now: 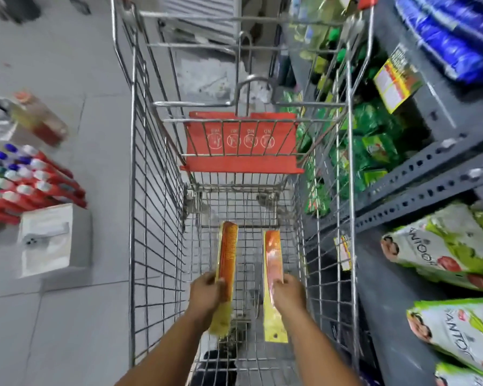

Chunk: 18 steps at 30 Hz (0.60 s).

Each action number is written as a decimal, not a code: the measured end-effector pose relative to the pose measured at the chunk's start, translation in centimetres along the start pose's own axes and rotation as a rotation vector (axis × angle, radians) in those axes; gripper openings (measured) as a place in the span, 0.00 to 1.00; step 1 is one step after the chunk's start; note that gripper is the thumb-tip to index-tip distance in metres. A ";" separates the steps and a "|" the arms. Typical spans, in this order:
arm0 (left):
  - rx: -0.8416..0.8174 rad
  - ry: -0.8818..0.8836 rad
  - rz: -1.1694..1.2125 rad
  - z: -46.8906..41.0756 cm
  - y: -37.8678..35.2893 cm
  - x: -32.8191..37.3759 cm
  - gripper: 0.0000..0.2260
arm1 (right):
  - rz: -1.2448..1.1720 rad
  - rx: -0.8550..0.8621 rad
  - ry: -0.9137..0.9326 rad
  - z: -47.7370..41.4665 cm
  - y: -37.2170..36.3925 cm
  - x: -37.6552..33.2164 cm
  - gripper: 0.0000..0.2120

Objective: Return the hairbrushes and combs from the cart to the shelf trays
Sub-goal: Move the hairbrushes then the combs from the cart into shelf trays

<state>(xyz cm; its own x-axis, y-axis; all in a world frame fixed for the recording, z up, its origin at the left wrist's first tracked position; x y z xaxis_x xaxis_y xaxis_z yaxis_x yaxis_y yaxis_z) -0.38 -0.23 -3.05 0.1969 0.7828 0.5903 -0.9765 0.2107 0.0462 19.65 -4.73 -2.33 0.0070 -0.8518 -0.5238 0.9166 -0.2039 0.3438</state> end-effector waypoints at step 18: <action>-0.246 -0.362 0.193 18.5 -5.3 10.5 0.07 | -0.364 0.042 0.399 17.8 11.6 -6.4 0.10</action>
<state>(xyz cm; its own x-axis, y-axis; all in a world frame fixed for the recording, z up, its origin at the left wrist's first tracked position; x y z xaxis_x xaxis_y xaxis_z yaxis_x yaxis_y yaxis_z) 5.19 -3.97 17.77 -0.0725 0.5759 0.8143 -0.9336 0.2480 -0.2585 23.12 -10.25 18.86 -0.1490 -0.4748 -0.8674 0.8713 -0.4778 0.1119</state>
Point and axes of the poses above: each hand's wrist, its own z-axis away from the middle knuckle, its own y-axis out of the back of the hand, x = y × z, the point moved 7 cm from there along -z, towards the middle knuckle, and after that the axes turned 7 degrees about -x, right-handed, at the moved point
